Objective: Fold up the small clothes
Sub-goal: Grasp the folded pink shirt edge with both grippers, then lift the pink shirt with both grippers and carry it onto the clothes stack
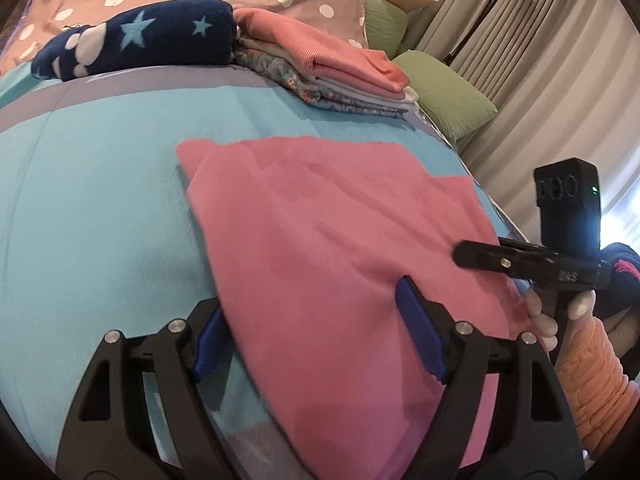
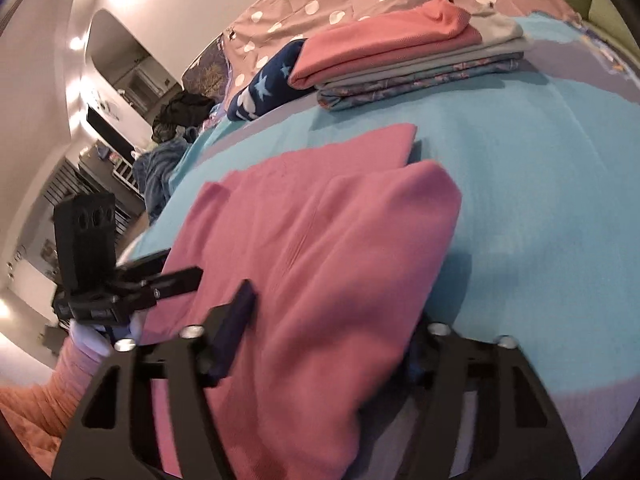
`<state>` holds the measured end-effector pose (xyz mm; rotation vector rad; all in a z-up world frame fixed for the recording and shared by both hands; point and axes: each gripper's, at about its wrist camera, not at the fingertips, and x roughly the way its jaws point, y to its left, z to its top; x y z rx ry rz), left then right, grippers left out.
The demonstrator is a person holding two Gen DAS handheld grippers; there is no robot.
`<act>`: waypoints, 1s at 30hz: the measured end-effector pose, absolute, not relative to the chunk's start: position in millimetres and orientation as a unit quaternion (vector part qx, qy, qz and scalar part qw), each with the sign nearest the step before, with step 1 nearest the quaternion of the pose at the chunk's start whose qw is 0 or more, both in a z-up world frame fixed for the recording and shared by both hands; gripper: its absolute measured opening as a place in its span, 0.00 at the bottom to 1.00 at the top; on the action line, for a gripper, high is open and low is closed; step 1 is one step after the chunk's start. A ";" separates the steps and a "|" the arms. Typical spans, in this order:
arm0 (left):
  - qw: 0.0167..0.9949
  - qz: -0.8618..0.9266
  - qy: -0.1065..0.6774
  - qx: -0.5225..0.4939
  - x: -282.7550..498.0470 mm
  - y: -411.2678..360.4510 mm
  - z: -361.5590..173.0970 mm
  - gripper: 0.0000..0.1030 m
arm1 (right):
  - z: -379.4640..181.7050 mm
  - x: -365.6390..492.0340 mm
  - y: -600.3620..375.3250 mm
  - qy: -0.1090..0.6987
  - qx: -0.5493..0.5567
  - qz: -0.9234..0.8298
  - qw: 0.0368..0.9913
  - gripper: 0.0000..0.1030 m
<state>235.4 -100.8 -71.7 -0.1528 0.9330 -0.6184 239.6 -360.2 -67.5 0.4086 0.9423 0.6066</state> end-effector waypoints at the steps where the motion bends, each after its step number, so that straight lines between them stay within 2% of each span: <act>1: 0.846 -0.293 0.440 -0.069 238.4 -102.5 -72.2 0.74 | -68.1 241.8 -361.3 0.444 0.198 0.285 0.826 0.42; 4: 0.852 -0.285 0.435 -0.062 237.4 -104.9 -72.0 0.65 | -68.5 240.9 -361.6 0.440 0.201 0.282 0.828 0.34; 9: 0.860 -0.272 0.428 -0.050 233.9 -106.4 -71.1 0.49 | -64.5 236.4 -352.6 0.442 0.168 0.261 0.841 0.30; 11: 0.872 -0.253 0.420 -0.007 227.4 -118.0 -67.6 0.46 | -60.9 233.3 -344.4 0.443 0.135 0.245 0.852 0.30; 14: 0.887 -0.225 0.397 0.071 212.8 -138.7 -59.1 0.36 | -54.9 228.8 -333.5 0.441 0.096 0.217 0.865 0.28; 16: 0.892 -0.214 0.388 0.092 203.7 -146.3 -51.6 0.24 | -45.8 221.1 -330.9 0.436 0.106 0.195 0.872 0.22; 19: 0.897 -0.224 0.376 0.064 190.4 -139.7 -28.2 0.21 | -17.3 202.7 -335.0 0.400 0.127 0.192 0.887 0.17; 25: 0.916 -0.267 0.299 0.035 169.8 -134.9 58.9 0.19 | 72.2 169.0 -345.9 0.296 0.089 0.187 0.932 0.16; 30: 0.927 -0.284 0.238 0.055 178.9 -155.2 128.0 0.18 | 135.8 181.9 -367.5 0.235 0.077 0.163 0.955 0.16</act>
